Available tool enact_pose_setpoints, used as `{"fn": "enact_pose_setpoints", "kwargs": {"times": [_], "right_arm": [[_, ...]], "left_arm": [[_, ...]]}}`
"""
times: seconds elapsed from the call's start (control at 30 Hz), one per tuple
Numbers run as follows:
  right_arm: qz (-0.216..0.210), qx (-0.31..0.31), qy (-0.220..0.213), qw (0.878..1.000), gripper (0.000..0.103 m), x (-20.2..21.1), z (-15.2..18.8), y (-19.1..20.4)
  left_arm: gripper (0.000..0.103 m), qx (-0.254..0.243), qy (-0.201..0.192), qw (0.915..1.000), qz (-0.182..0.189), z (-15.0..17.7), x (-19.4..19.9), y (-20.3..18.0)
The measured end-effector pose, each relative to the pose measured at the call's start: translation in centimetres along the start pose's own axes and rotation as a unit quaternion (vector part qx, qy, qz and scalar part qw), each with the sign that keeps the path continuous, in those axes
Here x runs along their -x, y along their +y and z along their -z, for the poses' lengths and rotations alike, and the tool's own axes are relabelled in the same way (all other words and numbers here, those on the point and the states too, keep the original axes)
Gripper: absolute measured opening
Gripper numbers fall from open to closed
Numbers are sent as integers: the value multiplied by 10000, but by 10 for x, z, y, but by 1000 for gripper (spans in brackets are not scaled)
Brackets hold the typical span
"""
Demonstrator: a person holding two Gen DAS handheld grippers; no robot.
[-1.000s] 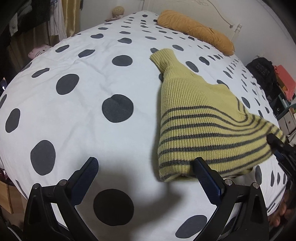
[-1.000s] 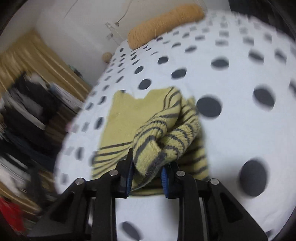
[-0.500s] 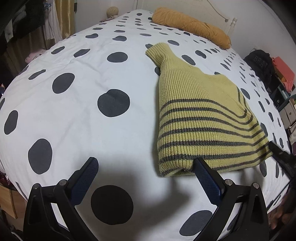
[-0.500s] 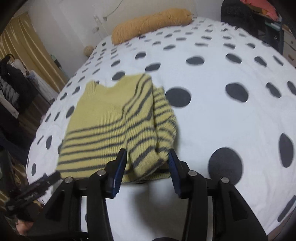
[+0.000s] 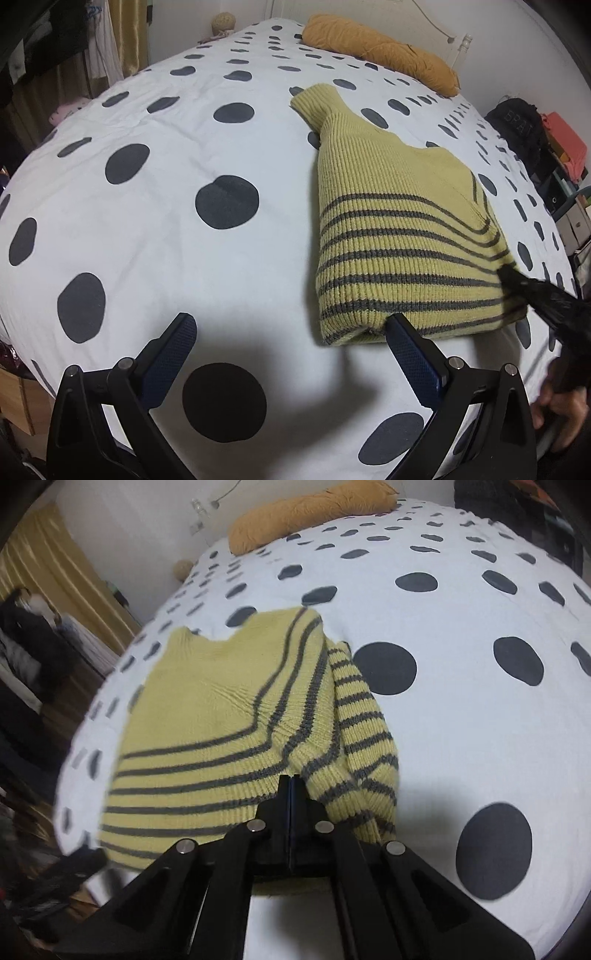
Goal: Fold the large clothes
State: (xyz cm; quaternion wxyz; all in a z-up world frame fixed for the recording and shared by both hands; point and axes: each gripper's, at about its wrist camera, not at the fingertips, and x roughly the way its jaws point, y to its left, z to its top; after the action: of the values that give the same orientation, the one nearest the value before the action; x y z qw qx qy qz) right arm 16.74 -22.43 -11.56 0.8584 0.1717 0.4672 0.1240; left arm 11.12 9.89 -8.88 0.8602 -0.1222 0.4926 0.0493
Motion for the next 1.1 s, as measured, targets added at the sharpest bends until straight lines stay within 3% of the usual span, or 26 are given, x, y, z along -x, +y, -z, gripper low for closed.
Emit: {"fn": "enact_pose_setpoints", "kwargs": {"times": [0.07, 0.13, 0.23, 0.3, 0.4, 0.5, 0.57, 0.6, 0.67, 0.7, 0.8, 0.93, 1.0, 1.07, 1.1], "right_arm": [[0, -32, -210, 9998, 17, 23, 1, 2], [-4, -262, -316, 9992, 103, 41, 4, -7], [-586, -756, -203, 9952, 103, 46, 12, -34], [-933, -1312, 98, 9869, 103, 33, 19, -55], [-1344, -1922, 495, 9708, 103, 0, 29, -73], [-1445, -1944, 283, 9698, 103, -13, 28, -68], [-2089, -1946, 270, 9580, 102, -20, 23, -57], [-2139, -1950, 292, 9567, 102, -22, 22, -52], [-1765, -1878, 548, 9647, 83, -34, 20, -43], [-1776, -1963, 660, 9621, 67, -40, 22, -43], [-2021, -2234, 631, 9514, 50, -34, 28, -51], [-2481, -2495, 370, 9353, 47, -3, 34, -37], [-2537, -2564, 335, 9321, 47, 2, 39, -31], [-2172, -2701, 397, 9372, 47, -6, 49, -37], [-1805, -2633, 450, 9466, 47, -12, 52, -43]], "left_arm": [[102, 48, -62, 9998, 166, -2, 2, 2], [102, 166, 15, 9990, 410, -3, -1, 7], [102, 586, 357, 9935, 905, -1, -13, 17], [102, 843, 481, 9896, 1060, 2, -22, 21], [102, 836, 491, 9896, 1063, 3, -26, 18], [102, 741, 458, 9912, 1000, 2, -29, 14], [102, 777, 467, 9909, 996, 1, -32, 14], [102, 791, 441, 9911, 981, 1, -32, 14], [103, 731, 303, 9929, 892, 1, -33, 11], [103, 671, 188, 9943, 804, 1, -32, 9], [103, 322, -241, 9980, 479, 2, -25, 1], [103, -130, -912, 9954, -262, -8, -2, -5], [102, -113, -1107, 9931, -379, -16, 4, 0], [102, -15, -742, 9969, -256, -23, -8, 7], [103, 47, -579, 9982, -126, -22, -13, 11]]}}
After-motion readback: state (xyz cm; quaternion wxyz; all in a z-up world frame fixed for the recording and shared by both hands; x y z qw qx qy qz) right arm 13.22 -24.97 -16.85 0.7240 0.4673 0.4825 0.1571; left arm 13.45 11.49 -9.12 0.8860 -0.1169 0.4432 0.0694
